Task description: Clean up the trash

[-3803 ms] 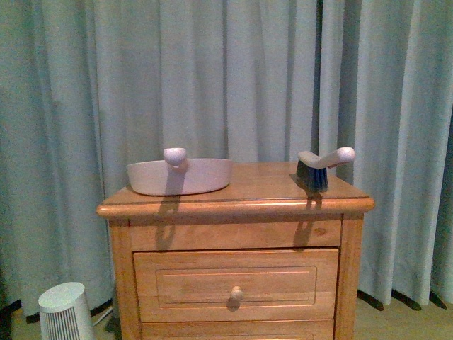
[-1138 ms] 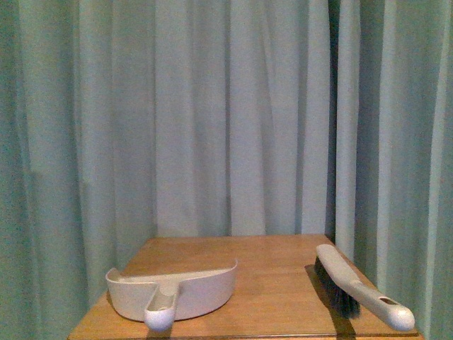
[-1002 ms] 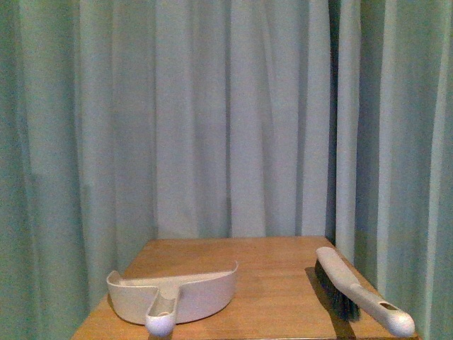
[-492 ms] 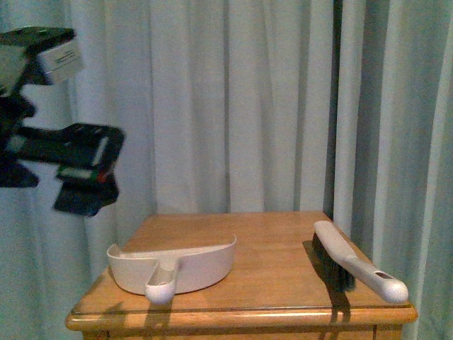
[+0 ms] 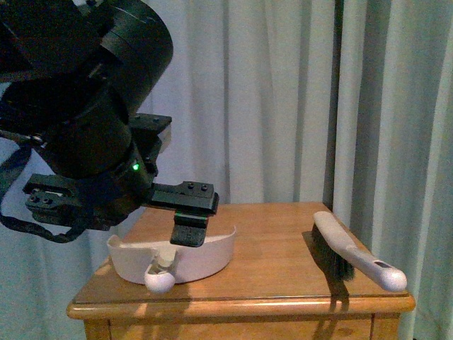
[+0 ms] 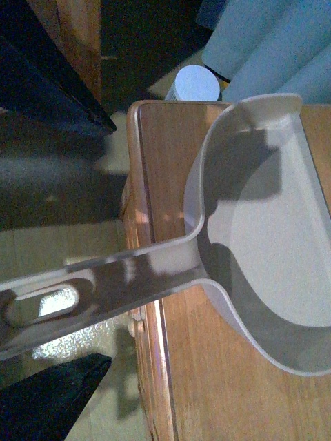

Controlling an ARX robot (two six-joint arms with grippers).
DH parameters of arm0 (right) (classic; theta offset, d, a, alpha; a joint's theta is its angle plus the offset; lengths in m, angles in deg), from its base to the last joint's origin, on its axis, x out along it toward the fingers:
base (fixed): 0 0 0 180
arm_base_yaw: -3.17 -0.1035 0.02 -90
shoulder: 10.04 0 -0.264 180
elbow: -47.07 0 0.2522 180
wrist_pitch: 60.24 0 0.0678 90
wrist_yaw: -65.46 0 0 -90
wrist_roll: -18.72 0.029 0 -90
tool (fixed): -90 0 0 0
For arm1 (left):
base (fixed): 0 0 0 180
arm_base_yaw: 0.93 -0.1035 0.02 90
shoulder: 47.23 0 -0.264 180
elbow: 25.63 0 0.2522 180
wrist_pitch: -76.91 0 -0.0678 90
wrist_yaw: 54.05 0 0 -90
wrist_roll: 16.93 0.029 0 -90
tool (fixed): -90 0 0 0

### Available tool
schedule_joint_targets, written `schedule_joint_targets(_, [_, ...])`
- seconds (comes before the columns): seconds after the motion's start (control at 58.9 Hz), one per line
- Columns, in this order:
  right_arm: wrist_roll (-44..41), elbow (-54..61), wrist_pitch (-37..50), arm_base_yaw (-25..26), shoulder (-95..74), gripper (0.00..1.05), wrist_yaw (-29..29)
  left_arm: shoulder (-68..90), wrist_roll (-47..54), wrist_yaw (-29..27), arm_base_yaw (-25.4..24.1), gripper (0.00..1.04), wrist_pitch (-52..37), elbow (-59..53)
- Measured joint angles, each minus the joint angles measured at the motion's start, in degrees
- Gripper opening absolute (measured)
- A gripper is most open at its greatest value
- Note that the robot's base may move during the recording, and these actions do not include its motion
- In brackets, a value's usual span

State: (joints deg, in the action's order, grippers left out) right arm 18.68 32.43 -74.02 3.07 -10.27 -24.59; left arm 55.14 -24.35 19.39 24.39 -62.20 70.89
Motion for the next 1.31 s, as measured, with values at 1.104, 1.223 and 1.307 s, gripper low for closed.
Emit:
schedule_joint_targets(1.104, [0.0, 0.0, 0.0, 0.0, 0.0, 0.97, 0.0, 9.8, -0.4, -3.1, 0.5, 0.29, -2.1, 3.1])
schedule_joint_targets(1.223, [0.0, 0.0, 0.0, 0.0, 0.0, 0.97, 0.0, 8.3, 0.0, -2.6, 0.2, 0.29, -4.4, 1.8])
schedule_joint_targets(1.307, [0.0, 0.0, 0.0, 0.0, 0.0, 0.97, 0.0, 6.0, 2.2, -3.2, 0.2, 0.29, -9.0, -0.5])
